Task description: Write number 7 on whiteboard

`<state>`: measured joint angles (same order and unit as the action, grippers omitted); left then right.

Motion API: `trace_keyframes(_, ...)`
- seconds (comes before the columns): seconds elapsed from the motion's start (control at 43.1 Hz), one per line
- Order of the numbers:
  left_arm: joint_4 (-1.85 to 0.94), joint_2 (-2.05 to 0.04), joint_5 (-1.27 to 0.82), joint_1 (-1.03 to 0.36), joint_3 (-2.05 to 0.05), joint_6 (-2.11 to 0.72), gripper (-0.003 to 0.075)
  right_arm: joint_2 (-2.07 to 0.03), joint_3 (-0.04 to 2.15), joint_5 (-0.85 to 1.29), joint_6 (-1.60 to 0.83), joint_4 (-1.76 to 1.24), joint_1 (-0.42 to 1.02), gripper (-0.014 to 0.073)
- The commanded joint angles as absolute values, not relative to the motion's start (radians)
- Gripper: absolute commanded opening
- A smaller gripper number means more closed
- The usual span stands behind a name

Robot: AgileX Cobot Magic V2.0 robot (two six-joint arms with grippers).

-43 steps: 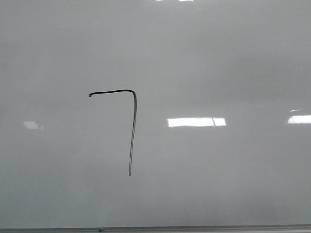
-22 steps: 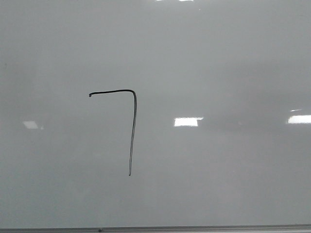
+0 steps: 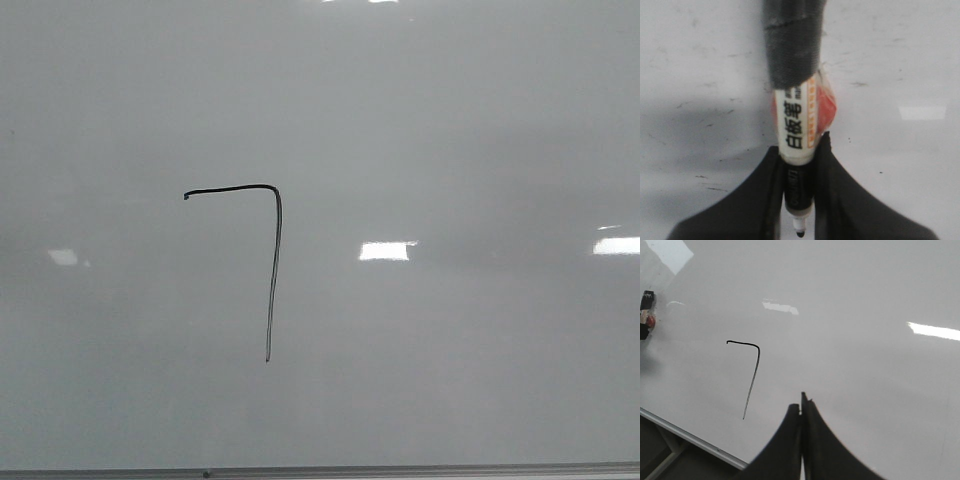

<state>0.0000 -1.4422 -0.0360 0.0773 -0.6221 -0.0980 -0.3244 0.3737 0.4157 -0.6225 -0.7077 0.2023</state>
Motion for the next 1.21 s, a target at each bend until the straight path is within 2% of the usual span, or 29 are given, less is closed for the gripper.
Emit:
trace_keyframes(0.0, -0.006, -1.426, 0.039, 0.077, -0.651, -0.088, 0.0008, -0.328, 0.399, 0.352, -0.624, -0.734, 0.197, -0.0069)
trace_keyframes(0.093, -0.006, -1.426, 0.039, 0.077, -0.651, -0.088, 0.0086, -0.328, 0.398, 0.352, -0.624, -0.734, 0.197, -0.0069)
trace_keyframes(0.278, -0.006, -1.421, 0.039, 0.077, -0.651, -0.088, 0.0314, -0.328, 0.398, 0.352, -0.624, -0.734, 0.197, -0.0069)
trace_keyframes(0.348, -0.006, -1.413, 0.039, 0.077, -0.651, -0.088, 0.037, -0.328, 0.398, 0.352, -0.624, -0.734, 0.197, -0.0069)
trace_keyframes(0.418, -0.006, -1.395, 0.039, 0.077, -0.651, -0.088, 0.0395, -0.328, 0.398, 0.352, -0.624, -0.734, 0.197, -0.0069)
trace_keyframes(0.626, -0.006, -1.247, -0.064, 0.077, -0.649, -0.088, 0.0391, -0.328, 0.398, 0.352, -0.624, -0.734, 0.197, -0.0069)
trace_keyframes(0.882, -0.006, -0.877, -0.167, 0.077, -0.626, -0.088, 0.0377, -0.328, 0.398, 0.353, -0.624, -0.734, 0.197, -0.0069)
trace_keyframes(0.998, -0.006, -0.687, -0.205, 0.077, -0.594, -0.088, 0.0278, -0.328, 0.398, 0.353, -0.624, -0.734, 0.197, -0.0069)
trace_keyframes(1.183, -0.006, -0.387, -0.318, 0.077, -0.548, -0.088, 0.0059, -0.328, 0.398, 0.353, -0.624, -0.734, 0.197, -0.0069)
